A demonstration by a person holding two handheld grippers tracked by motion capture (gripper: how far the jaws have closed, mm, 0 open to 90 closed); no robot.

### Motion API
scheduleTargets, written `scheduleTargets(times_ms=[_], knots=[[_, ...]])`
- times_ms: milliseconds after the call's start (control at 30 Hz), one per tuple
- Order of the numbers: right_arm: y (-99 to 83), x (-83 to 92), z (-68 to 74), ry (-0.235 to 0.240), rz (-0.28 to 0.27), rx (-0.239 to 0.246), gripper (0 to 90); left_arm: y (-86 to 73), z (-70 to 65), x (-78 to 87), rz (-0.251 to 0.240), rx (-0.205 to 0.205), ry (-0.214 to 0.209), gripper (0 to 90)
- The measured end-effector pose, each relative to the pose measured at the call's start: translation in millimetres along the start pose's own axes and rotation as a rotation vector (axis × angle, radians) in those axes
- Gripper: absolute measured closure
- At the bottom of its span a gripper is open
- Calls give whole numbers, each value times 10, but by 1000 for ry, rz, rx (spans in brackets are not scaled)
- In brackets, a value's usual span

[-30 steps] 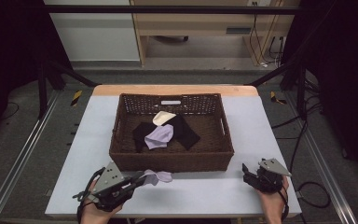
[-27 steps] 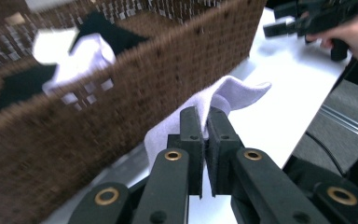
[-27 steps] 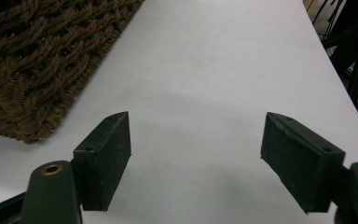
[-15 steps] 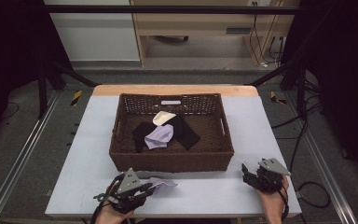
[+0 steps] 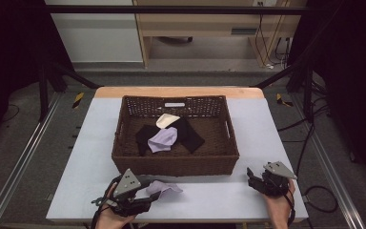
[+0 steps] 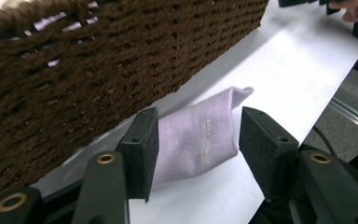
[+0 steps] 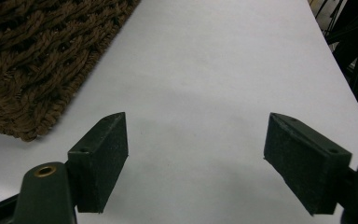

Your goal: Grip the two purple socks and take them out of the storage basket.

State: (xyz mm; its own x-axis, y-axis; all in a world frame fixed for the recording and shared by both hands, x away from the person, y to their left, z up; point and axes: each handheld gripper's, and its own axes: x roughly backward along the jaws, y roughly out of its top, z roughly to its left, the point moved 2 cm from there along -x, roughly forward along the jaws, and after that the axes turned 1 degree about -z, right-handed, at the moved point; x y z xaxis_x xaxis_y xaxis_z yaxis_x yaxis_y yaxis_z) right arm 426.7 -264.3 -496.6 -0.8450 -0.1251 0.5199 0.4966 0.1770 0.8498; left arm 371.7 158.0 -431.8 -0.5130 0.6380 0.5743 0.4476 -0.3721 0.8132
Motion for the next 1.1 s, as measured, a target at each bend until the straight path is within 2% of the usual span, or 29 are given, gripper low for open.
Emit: scheduleTargets(times_ms=[67, 200, 333, 400, 600, 767, 1100], knots=[[0, 1, 0, 1, 0, 0, 219, 25, 8, 21, -8, 8, -4, 463], [1, -2, 2, 0, 1, 1, 219, 156, 54, 94, -41, 7, 18, 451], [0, -4, 2, -1, 4, 2, 217, 326, 141, 163, -82, 9, 47, 457], [0, -4, 1, -2, 4, 1, 216, 449, 215, 200, -109, 9, 76, 459], [1, -14, -1, 2, 12, 2, 217, 753, 374, 237, -137, 6, 128, 457], [1, -14, -4, 3, 14, 1, 217, 1033, 496, 210, -162, 8, 165, 443], [1, -20, -3, 5, 18, 0, 216, 1423, 683, 4, -174, -1, 200, 424]])
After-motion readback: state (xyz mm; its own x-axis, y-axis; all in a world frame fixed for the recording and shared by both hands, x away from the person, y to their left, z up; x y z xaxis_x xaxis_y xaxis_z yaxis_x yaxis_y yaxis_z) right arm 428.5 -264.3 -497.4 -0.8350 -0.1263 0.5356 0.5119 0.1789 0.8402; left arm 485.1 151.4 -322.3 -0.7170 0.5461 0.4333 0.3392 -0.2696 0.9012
